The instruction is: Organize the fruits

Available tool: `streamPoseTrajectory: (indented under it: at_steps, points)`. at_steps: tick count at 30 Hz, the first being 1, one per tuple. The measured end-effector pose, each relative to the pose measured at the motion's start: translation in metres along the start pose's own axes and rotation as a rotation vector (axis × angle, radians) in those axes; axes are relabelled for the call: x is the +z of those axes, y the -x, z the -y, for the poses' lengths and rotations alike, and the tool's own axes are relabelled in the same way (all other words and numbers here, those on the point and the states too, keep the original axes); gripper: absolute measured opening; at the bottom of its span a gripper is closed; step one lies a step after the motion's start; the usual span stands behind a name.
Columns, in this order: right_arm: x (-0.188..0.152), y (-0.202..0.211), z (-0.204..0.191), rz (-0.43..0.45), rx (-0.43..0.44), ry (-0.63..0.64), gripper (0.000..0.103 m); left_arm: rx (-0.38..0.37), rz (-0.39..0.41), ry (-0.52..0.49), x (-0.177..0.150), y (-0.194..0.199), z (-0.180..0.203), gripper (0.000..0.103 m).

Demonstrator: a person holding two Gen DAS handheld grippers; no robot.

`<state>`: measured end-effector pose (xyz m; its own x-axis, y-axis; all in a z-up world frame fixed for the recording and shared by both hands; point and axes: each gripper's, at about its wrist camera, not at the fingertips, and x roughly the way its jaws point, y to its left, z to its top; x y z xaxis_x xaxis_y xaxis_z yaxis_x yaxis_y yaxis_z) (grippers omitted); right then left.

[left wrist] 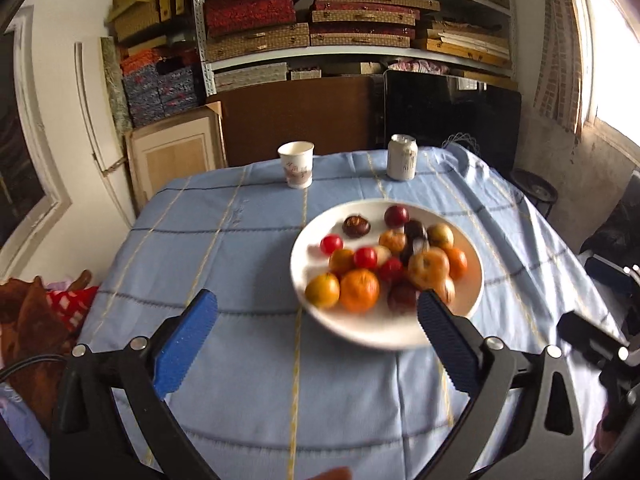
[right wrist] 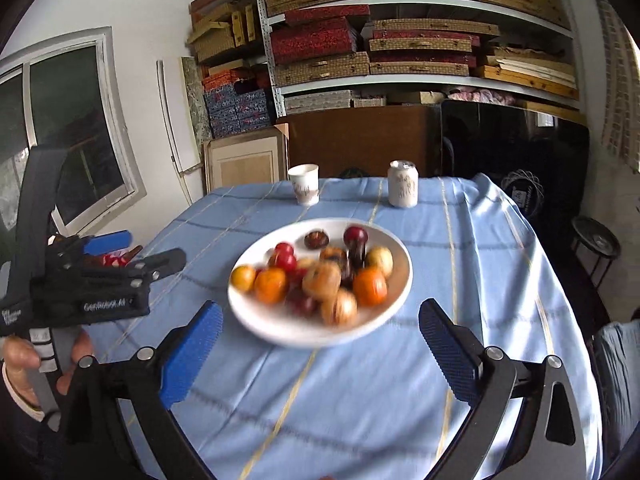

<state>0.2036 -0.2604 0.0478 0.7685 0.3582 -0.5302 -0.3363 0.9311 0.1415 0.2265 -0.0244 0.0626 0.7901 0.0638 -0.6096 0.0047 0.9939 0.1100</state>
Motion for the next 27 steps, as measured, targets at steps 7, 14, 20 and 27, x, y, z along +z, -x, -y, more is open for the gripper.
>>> streamPoseTrajectory:
  at_steps: [7, 14, 20, 27]
  points:
    - [-0.051, 0.038, -0.019, -0.006, -0.058, -0.021, 0.099, 0.019, -0.008, -0.018, -0.061, 0.050, 0.012, 0.098]
    - [-0.076, 0.059, -0.039, -0.020, -0.096, 0.020, 0.099, 0.019, 0.025, -0.013, -0.089, 0.087, 0.008, 0.098]
    - [-0.085, 0.067, -0.046, -0.032, -0.113, 0.043, 0.099, -0.007, 0.045, -0.029, -0.098, 0.100, 0.006, 0.098]
    - [-0.084, 0.072, -0.051, -0.017, -0.115, 0.055, 0.099, -0.007, 0.048, -0.021, -0.099, 0.101, 0.005, 0.098]
